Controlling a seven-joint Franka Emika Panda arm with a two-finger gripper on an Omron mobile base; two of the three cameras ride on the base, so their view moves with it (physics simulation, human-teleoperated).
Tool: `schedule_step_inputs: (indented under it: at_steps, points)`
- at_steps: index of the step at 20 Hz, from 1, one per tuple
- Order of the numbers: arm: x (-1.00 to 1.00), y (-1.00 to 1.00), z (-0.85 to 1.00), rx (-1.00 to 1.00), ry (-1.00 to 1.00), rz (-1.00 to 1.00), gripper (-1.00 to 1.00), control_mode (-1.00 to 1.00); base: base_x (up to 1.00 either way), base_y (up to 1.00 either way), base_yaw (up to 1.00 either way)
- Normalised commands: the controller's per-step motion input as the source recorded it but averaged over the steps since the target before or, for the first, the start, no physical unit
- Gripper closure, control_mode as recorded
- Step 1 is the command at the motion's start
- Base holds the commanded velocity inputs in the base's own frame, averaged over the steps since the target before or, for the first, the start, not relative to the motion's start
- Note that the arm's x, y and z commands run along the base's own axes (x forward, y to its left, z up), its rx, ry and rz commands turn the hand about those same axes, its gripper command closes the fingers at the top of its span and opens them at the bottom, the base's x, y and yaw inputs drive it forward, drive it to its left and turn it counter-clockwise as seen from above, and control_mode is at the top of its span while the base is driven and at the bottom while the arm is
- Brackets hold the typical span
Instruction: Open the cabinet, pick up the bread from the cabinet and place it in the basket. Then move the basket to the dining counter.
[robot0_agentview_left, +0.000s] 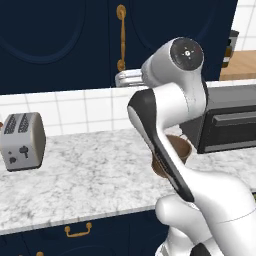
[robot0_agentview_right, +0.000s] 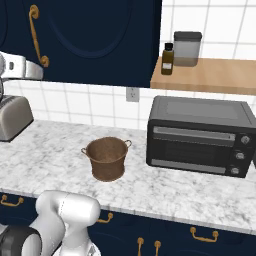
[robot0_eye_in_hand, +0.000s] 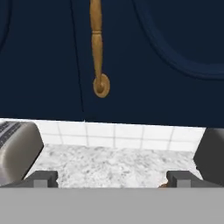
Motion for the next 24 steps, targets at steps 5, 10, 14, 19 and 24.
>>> schedule_step_inputs:
  at_steps: [5, 10, 14, 19, 24]
  points:
    - [0.33, 0.35, 0.14, -0.02, -0.31, 0.02, -1.0, -1.0, 0.0, 0.0, 0.0]
    - [0.46, 0.0, 0.14, -0.02, -0.08, 0.0, -1.0, -1.0, 0.0, 0.0, 0.0]
    - [0.46, 0.0, 0.35, 0.0, 0.1, 0.0, -1.0, -1.0, 0.0, 0.0, 0.0]
    - [0.46, 0.0, 0.3, 0.0, 0.15, 0.0, -1.0, -1.0, 0.0, 0.0, 0.0]
    - [0.35, 0.07, 0.01, -0.02, 0.08, 0.0, -1.0, -1.0, 0.0, 0.0, 0.0]
